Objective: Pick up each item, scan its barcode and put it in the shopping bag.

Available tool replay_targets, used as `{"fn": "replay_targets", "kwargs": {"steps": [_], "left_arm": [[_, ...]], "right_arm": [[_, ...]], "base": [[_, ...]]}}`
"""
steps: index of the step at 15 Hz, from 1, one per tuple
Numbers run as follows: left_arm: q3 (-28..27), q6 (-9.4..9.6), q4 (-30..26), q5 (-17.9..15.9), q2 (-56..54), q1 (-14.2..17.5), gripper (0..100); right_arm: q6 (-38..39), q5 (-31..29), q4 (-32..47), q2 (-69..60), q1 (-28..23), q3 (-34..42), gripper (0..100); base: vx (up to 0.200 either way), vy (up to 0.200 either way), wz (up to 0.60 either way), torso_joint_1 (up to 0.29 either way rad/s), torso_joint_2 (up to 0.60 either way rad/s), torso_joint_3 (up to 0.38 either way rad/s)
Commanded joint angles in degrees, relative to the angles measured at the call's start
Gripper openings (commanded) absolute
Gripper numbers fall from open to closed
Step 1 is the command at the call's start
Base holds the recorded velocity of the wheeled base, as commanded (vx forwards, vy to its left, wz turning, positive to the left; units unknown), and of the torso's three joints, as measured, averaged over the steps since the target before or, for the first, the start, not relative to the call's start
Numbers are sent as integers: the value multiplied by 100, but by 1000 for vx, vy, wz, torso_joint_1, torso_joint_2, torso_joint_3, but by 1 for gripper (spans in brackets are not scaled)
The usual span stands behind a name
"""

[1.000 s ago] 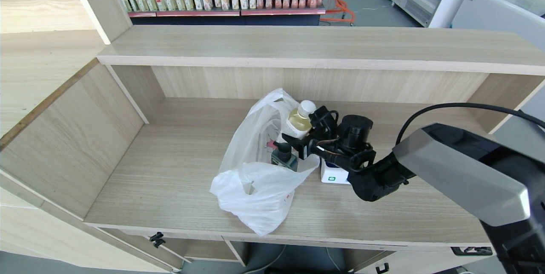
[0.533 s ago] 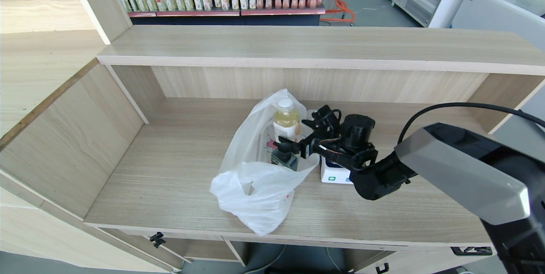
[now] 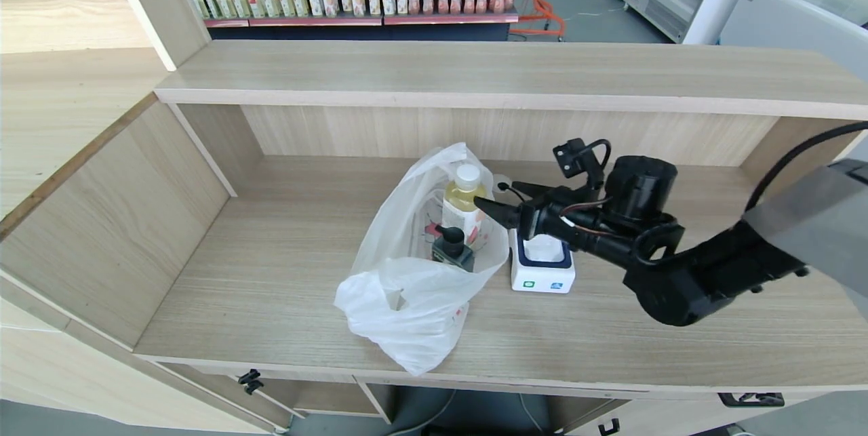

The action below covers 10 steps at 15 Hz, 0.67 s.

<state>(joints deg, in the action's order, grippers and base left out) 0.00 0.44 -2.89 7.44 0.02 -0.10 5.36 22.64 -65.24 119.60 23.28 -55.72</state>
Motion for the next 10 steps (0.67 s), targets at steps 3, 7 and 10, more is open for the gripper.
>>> {"fn": "replay_targets", "kwargs": {"steps": [3,7,10], "left_arm": [[0,0,-1,3,-2,1,100],[0,0,-1,3,-2,1,100],[0,0,-1,3,-2,1,100]], "right_arm": [[105,92,592,-3224,-281,2575,100],[88,-1139,3439,-6476,-764,3779,100],[-27,-1868,4969,-8489,-1080,4395,100]], "base": [[0,0,0,0,0,0],[0,0,0,0,0,0],[0,0,0,0,0,0]]}}
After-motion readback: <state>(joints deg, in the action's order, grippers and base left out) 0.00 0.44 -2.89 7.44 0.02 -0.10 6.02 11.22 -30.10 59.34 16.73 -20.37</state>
